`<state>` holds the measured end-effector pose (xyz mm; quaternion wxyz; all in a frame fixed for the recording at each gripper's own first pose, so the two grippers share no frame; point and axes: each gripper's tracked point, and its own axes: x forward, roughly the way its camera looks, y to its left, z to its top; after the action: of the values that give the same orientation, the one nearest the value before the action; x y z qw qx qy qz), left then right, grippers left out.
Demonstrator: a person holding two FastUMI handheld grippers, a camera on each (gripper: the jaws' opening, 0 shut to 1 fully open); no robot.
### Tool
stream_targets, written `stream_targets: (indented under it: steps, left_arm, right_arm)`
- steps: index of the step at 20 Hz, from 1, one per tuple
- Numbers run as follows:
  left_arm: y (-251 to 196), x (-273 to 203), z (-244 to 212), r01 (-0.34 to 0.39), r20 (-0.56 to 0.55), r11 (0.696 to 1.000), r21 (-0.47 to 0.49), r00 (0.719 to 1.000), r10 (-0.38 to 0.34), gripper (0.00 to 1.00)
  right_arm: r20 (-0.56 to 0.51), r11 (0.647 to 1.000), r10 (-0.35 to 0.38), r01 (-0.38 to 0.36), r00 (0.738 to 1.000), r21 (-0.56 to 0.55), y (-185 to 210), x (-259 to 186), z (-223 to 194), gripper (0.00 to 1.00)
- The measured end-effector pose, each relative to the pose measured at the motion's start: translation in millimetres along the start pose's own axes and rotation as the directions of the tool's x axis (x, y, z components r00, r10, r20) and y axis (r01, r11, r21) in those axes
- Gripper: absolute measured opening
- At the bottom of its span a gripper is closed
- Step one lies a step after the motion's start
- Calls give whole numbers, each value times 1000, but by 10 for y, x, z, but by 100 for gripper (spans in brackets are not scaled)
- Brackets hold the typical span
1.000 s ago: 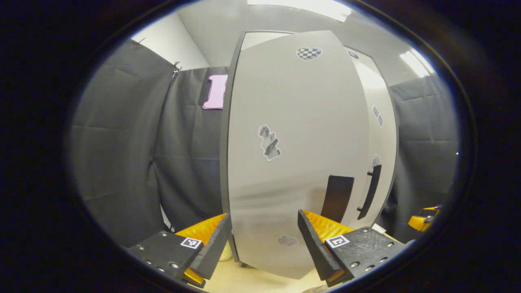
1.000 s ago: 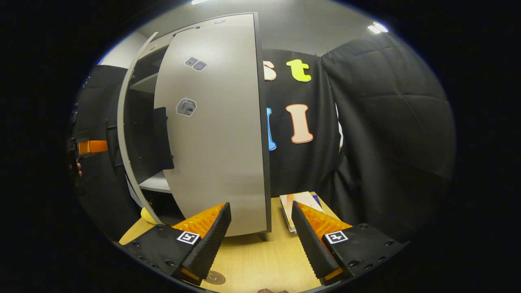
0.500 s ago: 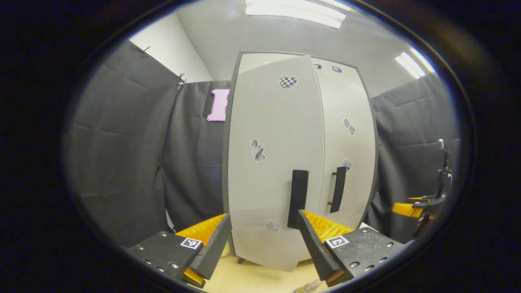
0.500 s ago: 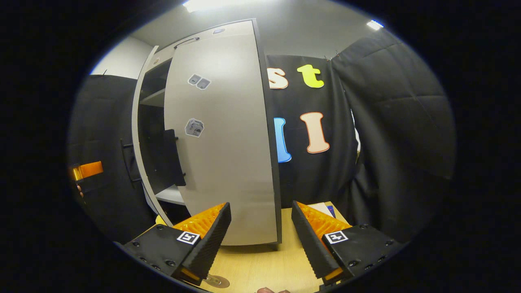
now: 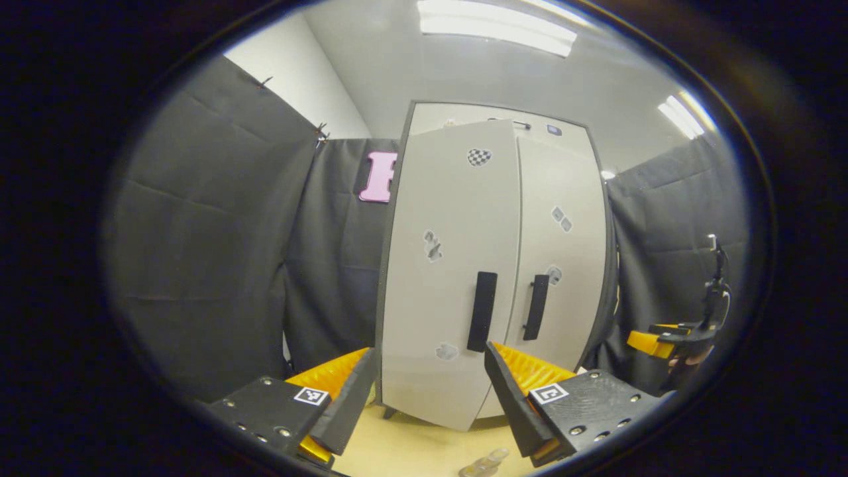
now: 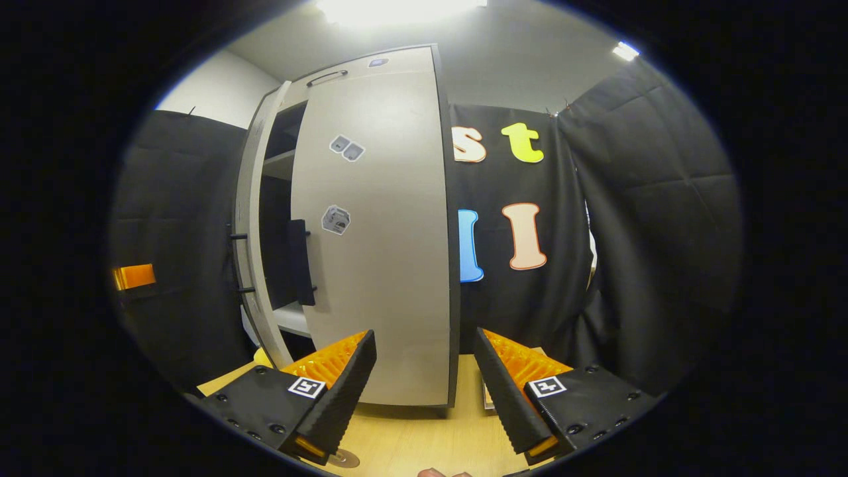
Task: Grasp the bottle in the cabinet with the left hand and place it on the coaster, then close the right door with the right hand and the left door with the left hand.
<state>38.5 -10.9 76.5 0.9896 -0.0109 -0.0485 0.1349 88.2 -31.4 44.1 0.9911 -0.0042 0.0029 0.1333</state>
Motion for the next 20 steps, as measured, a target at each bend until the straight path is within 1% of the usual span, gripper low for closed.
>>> stream_targets:
  steps: [4,6,7,8,9,10,11,12,13,14,15,16,19,20]
  left_arm:
    - [175,-100,66,-17,13,999,33,1000,16,100]
    - [258,-149,85,-35,20,999,37,999,34,100]
    - [286,-154,87,-37,22,999,38,999,37,100]
    - [318,-182,79,-37,21,999,35,999,36,94]
    - [353,-209,72,-37,15,999,30,999,37,88]
    - [381,-270,67,-39,10,999,29,999,39,88]
    - [405,-301,68,-38,11,999,32,999,38,88]
    - [429,-324,58,-34,9,999,37,999,34,100]
    - [451,-344,51,-31,7,998,47,1000,30,100]
    - [489,-377,39,-29,4,998,64,1000,29,100]
    - [535,-372,12,-30,1,996,84,1000,30,100]
    - [576,-382,-23,-30,-5,995,97,1000,30,100]
    - [584,-414,-61,-13,-12,996,86,1000,14,100]
    - [590,-425,-81,-9,-12,997,78,1000,10,100]
  right_arm:
    - [-32,999,-13,14,999,41,93,-33,-60,95]
    - [-43,999,-32,33,999,16,111,-17,-82,95]
    - [-45,999,-44,44,998,3,104,-2,-88,92]
    - [-54,999,-53,53,997,-2,112,18,-130,92]
    - [-66,998,-58,58,996,0,134,36,-165,95]
    - [-80,998,-63,64,995,3,152,47,-200,95]
    - [-88,997,-72,73,994,5,165,51,-215,92]
    - [-91,997,-78,79,993,8,182,61,-222,95]
    - [-92,996,-84,85,992,9,196,73,-224,92]
    - [-91,996,-88,89,992,9,214,74,-223,92]
    - [-91,996,-90,91,992,7,236,84,-226,95]
    - [-89,995,-94,95,992,4,252,85,-237,95]
    - [-86,995,-96,97,992,1,307,105,-260,95]
    - [-86,995,-98,99,991,0,319,93,-272,92]
